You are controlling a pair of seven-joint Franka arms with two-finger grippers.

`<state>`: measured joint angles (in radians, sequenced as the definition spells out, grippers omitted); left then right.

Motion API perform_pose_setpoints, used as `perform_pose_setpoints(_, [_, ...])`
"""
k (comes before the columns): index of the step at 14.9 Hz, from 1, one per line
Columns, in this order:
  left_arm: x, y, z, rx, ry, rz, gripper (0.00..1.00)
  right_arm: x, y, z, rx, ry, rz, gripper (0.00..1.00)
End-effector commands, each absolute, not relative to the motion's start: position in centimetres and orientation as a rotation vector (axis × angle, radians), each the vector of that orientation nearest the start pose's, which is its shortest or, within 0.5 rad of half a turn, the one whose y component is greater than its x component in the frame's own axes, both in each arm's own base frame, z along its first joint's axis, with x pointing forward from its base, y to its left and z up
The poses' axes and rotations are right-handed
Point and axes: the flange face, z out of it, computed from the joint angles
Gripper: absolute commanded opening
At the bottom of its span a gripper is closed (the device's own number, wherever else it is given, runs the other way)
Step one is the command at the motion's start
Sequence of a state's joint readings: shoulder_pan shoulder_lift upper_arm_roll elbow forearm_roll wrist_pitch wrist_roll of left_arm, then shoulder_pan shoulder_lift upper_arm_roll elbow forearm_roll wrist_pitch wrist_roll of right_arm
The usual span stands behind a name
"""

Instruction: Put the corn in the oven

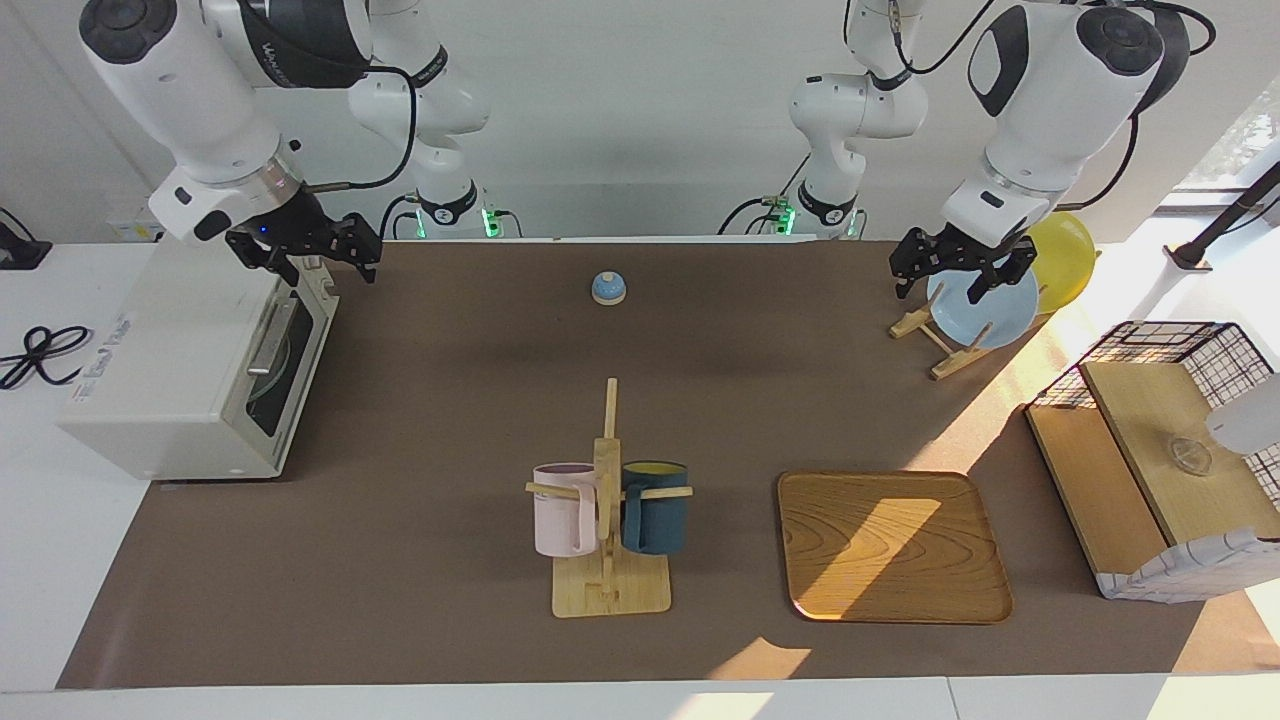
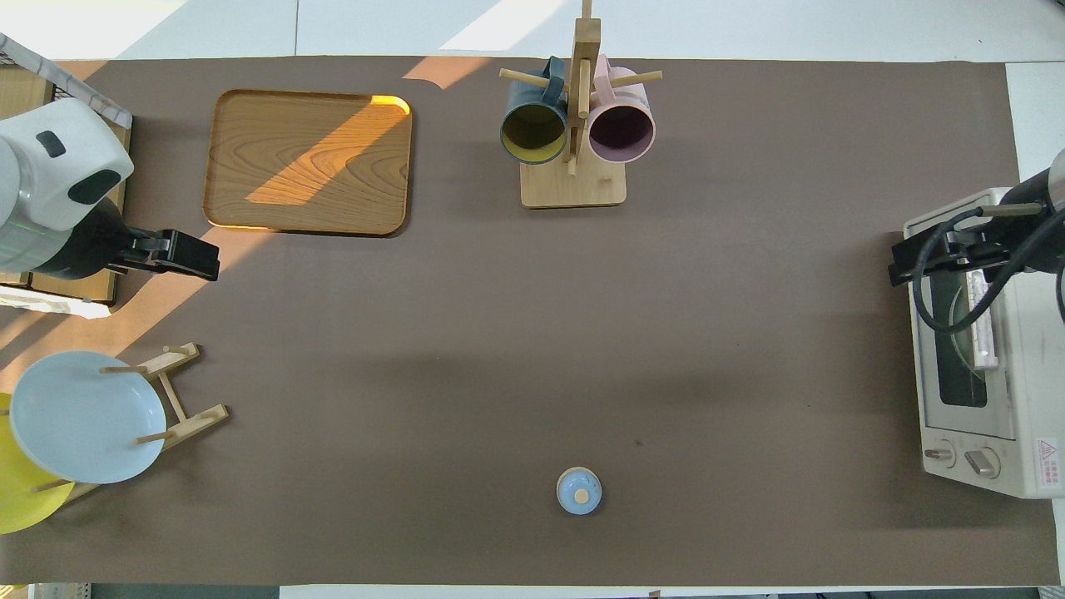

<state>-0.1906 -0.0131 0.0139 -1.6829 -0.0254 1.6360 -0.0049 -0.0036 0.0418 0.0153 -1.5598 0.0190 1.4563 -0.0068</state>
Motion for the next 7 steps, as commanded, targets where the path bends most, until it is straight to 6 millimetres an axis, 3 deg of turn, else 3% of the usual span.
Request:
perform_pose_setpoints(1, [54.27,-9.73,58.68,-3.134,0.274,0.037,1.0,55.83,0.11,59.57,-3.121,-0.046,0.237,1.0])
perform_pose_setpoints(7, [54.29,-9.65,58.68,-3.134,0.272,0.037,1.0,55.04,-0.15,59.34,-3.118,-0.034,0.266,1.0])
